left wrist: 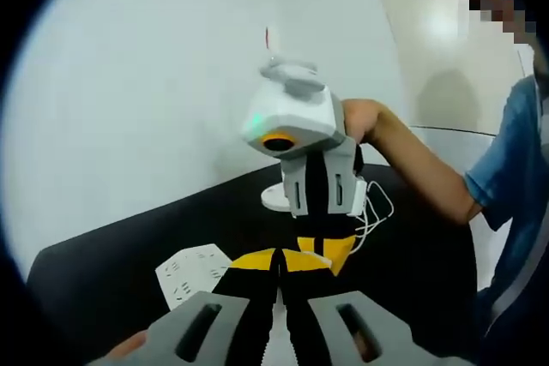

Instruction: Insert the desk lamp plug into the socket, turn on the power strip switch, turn on the lamp switch, then turn off the lamp switch, turn off the power strip switch, and remove the plug from the socket.

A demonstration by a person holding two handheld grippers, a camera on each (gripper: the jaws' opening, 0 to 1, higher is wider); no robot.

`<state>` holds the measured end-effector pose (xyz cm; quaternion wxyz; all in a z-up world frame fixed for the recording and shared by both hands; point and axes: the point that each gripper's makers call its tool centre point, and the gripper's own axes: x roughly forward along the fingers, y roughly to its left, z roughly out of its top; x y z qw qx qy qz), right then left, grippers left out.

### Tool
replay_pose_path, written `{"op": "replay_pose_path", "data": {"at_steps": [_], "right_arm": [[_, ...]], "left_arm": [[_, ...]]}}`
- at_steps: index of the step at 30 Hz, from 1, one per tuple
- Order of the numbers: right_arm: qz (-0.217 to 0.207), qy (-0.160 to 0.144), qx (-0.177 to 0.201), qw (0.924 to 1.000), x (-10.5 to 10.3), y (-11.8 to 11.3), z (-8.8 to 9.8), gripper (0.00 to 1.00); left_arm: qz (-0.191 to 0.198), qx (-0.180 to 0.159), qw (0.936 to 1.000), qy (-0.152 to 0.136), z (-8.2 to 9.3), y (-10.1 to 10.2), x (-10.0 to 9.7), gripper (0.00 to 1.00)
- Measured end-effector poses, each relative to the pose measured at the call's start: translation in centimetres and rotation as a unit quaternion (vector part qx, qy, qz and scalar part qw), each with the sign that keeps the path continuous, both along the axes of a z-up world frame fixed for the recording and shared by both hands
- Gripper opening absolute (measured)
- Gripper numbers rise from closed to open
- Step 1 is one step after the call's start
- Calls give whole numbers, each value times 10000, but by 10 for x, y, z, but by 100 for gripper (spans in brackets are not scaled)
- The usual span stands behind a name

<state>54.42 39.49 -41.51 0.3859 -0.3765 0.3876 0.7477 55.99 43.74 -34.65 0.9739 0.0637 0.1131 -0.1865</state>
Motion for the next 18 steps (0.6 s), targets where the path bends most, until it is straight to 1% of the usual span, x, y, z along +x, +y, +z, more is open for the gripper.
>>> {"op": "replay_pose_path", "data": {"at_steps": [1, 2, 3, 5, 9, 13, 18], "right_arm": [[0, -4, -2, 10000, 0, 0, 0, 7], [-14, -7, 16, 10000, 0, 1, 0, 7], [-17, -6, -10, 10000, 1, 1, -1, 7], [-6, -17, -10, 10000, 1, 2, -2, 7], [-14, -8, -5, 10000, 1, 2, -2, 7], [20, -21, 40, 10000, 1, 3, -1, 7], [-1, 28, 285, 9996, -3, 7, 11, 7]], "left_arm": [[-20, 2, 10000, 7, 0, -1, 0, 0], [12, 105, 9999, 132, -6, 1, -1, 0], [-24, 94, 10000, 8, -3, -1, 1, 0], [-28, 86, 9999, 75, -3, -1, 3, 0], [-51, 174, 9998, 111, -3, -2, 3, 0], [-78, 44, 9999, 50, -3, -1, 1, 0], [-2, -13, 10000, -26, -1, 9, -3, 0]]}}
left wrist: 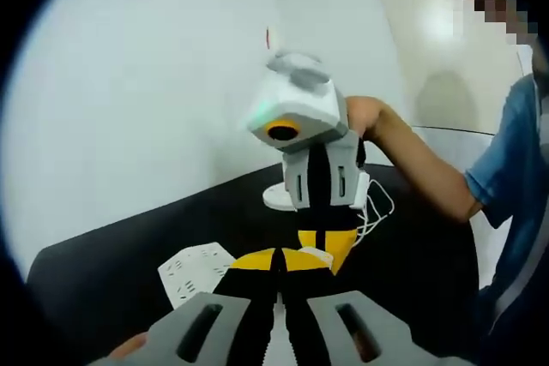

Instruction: Insert the desk lamp plug into the socket, turn on the power strip switch, turn on the lamp switch, then turn off the lamp switch, turn off the power strip switch, and remove the plug from the socket.

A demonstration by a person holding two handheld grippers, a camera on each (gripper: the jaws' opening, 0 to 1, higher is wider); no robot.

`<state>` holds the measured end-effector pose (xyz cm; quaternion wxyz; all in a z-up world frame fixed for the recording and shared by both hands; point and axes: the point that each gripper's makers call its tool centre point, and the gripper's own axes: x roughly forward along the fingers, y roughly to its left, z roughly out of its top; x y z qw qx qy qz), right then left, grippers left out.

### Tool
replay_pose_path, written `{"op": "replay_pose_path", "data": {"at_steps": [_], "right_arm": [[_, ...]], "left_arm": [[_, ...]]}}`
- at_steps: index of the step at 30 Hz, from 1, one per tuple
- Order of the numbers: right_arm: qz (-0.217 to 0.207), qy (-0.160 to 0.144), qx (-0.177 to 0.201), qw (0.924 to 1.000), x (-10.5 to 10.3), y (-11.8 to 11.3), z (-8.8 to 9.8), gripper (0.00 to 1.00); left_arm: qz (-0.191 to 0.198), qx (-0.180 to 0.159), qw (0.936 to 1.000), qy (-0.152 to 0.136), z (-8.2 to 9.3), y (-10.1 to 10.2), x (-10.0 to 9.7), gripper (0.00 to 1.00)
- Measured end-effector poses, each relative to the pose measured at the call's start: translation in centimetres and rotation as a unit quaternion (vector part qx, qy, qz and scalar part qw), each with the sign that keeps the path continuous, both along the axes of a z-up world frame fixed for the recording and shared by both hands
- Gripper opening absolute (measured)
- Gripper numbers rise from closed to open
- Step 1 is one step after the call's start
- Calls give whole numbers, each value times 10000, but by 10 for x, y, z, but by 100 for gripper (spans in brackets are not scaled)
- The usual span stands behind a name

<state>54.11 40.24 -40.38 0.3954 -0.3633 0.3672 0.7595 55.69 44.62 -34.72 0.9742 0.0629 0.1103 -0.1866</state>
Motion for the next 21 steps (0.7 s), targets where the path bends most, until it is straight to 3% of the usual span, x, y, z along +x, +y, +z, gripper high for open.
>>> {"op": "replay_pose_path", "data": {"at_steps": [14, 19, 21], "right_arm": [[27, 93, -185, 9998, 0, -7, -10, 7], [7, 19, 145, 9999, -2, 1, 4, 7], [71, -29, 217, 9997, -3, 2, 5, 7]], "left_arm": [[-21, 160, 9998, -83, -2, -9, 6, 0], [37, 122, 9999, -71, -1, 1, 2, 0], [49, -106, 9999, -92, 0, 6, 1, 0]]}}
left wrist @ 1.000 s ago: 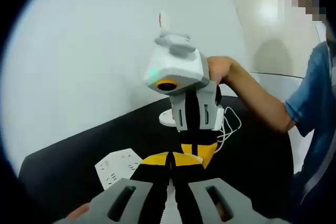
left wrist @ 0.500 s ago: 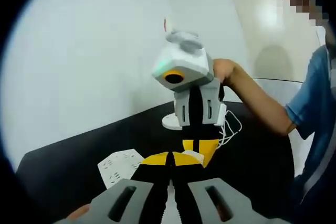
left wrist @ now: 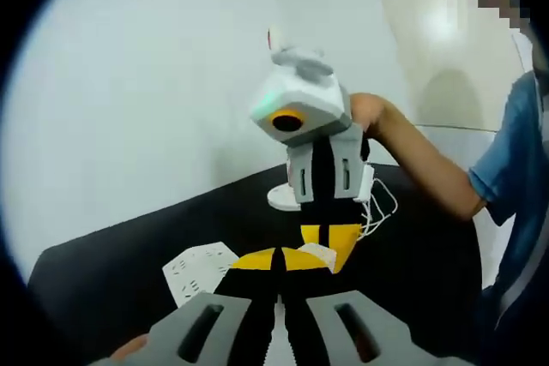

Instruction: Insert the desk lamp plug into the socket, turn on the power strip switch, turn on the lamp switch, then turn off the lamp switch, turn off the power strip switch, and remove the plug from the socket.

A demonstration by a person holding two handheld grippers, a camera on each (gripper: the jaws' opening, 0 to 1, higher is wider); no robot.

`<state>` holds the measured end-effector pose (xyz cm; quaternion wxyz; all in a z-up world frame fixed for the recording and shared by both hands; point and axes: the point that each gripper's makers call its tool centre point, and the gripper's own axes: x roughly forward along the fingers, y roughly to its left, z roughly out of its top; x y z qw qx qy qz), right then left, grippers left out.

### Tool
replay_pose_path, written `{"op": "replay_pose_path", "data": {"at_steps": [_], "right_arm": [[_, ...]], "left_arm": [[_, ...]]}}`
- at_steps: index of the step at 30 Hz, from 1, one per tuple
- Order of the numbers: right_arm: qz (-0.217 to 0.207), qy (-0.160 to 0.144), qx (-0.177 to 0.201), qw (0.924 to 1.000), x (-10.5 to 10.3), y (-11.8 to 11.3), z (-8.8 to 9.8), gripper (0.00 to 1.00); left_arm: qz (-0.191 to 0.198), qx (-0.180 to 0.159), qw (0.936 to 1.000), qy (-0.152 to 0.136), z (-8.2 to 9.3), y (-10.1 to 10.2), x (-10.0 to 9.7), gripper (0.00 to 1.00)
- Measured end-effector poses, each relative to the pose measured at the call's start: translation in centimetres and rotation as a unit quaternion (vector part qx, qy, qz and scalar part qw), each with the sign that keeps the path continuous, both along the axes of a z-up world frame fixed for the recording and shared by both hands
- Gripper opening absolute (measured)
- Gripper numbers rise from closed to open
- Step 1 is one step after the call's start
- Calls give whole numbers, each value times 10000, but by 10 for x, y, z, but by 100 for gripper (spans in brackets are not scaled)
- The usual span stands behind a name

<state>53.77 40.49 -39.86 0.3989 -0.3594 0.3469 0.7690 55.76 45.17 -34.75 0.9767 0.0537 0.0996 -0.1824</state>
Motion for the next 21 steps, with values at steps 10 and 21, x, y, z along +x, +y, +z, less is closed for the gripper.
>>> {"op": "replay_pose_path", "data": {"at_steps": [10, 21], "right_arm": [[-25, 59, -353, 9994, 3, -8, -16, 7], [-17, -5, -128, 9999, 1, -4, -3, 7]], "left_arm": [[-86, 337, 9994, -65, -1, -18, 5, 0], [-115, 240, 9995, -185, 2, -16, 2, 0]]}}
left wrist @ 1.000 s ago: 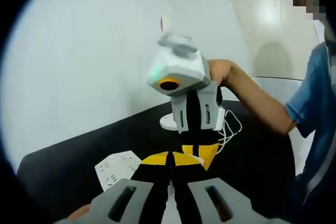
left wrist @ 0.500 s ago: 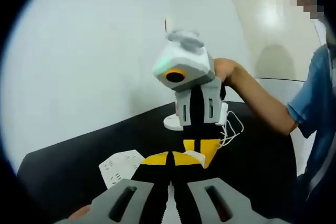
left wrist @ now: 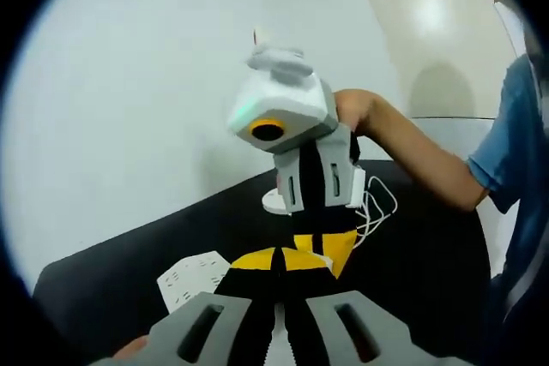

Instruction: Insert the desk lamp plug into the socket, turn on the power strip switch, turn on the lamp switch, then turn off the lamp switch, turn off the power strip switch, and remove the plug from the socket.

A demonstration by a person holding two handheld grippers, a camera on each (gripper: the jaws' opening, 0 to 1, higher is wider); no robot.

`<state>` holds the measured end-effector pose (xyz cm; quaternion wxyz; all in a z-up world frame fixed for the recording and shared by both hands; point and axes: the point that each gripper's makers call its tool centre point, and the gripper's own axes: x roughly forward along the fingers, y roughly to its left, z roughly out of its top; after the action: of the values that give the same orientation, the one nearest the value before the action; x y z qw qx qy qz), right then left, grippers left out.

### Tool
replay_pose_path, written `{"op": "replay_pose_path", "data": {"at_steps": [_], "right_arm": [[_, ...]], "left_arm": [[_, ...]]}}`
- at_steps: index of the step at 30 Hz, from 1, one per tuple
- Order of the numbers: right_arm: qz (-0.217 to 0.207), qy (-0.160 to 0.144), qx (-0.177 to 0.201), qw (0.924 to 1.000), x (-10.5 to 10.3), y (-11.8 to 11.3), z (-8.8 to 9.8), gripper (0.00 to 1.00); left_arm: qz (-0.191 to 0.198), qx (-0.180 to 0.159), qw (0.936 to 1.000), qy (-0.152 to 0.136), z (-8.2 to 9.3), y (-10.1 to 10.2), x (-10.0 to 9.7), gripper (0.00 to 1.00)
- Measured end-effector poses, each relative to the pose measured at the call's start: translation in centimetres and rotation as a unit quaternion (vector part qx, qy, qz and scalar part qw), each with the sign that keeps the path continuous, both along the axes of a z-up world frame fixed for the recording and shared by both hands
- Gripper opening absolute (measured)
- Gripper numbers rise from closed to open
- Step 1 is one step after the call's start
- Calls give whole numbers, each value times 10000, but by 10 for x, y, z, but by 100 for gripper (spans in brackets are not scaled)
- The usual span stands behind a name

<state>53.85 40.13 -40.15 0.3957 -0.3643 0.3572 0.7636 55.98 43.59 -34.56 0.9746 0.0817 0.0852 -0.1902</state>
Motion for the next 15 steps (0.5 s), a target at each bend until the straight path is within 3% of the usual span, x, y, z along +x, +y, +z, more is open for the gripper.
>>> {"op": "replay_pose_path", "data": {"at_steps": [4, 15], "right_arm": [[34, 24, 53, 10000, -4, 1, 2, 7], [-11, 203, -245, 9995, -2, -7, -9, 7]], "left_arm": [[-9, -128, 9999, -65, 1, 1, -2, 0], [-215, 355, 9991, -131, -3, -22, 4, 0]]}}
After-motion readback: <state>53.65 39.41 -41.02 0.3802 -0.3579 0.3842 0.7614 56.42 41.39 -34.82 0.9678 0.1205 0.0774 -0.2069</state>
